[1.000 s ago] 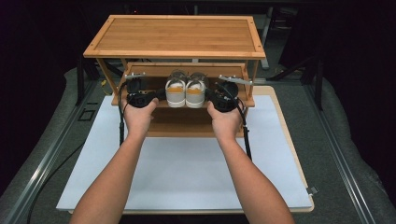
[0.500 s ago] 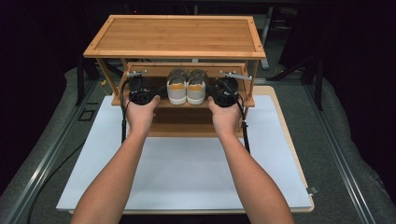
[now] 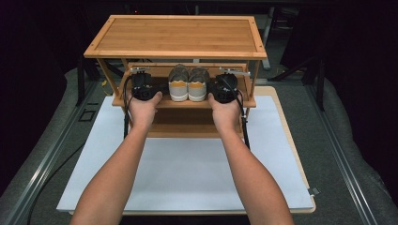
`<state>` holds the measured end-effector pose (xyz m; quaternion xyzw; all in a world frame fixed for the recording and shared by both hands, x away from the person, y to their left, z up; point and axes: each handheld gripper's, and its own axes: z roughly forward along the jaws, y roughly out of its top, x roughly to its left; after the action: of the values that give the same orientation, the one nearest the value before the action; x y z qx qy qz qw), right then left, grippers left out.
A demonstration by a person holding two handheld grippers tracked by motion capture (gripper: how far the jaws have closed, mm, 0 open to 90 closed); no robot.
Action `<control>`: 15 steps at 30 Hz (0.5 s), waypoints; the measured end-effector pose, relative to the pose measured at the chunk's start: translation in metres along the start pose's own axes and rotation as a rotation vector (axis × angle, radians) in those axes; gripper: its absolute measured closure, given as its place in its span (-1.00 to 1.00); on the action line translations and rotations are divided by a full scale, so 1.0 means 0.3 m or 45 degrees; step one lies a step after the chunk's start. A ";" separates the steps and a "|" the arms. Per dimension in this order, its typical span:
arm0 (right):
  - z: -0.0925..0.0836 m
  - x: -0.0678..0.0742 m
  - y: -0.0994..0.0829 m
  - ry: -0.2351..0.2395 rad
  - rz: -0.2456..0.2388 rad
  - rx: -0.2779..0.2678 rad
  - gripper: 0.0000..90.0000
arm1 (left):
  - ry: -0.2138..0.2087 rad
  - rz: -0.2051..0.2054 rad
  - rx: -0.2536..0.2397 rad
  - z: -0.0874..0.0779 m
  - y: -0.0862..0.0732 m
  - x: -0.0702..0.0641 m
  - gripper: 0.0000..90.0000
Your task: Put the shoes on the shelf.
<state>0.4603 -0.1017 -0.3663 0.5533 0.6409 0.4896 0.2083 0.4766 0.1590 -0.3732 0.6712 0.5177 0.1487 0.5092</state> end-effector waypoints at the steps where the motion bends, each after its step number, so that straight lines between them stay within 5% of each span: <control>1: 0.006 0.000 0.000 -0.002 0.002 -0.014 1.00 | -0.004 -0.002 -0.001 0.002 0.000 0.003 1.00; 6: 0.013 -0.008 0.003 0.032 0.002 0.008 1.00 | -0.003 -0.003 0.012 0.016 0.014 0.015 1.00; 11: 0.028 -0.002 0.006 -0.017 -0.024 0.007 1.00 | 0.016 -0.015 0.009 0.030 0.018 0.021 1.00; 15: 0.036 -0.011 0.009 0.002 -0.009 0.005 1.00 | -0.001 -0.028 -0.003 0.036 0.018 0.026 1.00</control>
<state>0.4713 -0.1007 -0.3697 0.5510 0.6441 0.4880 0.2084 0.4907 0.1601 -0.3761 0.6651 0.5247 0.1433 0.5117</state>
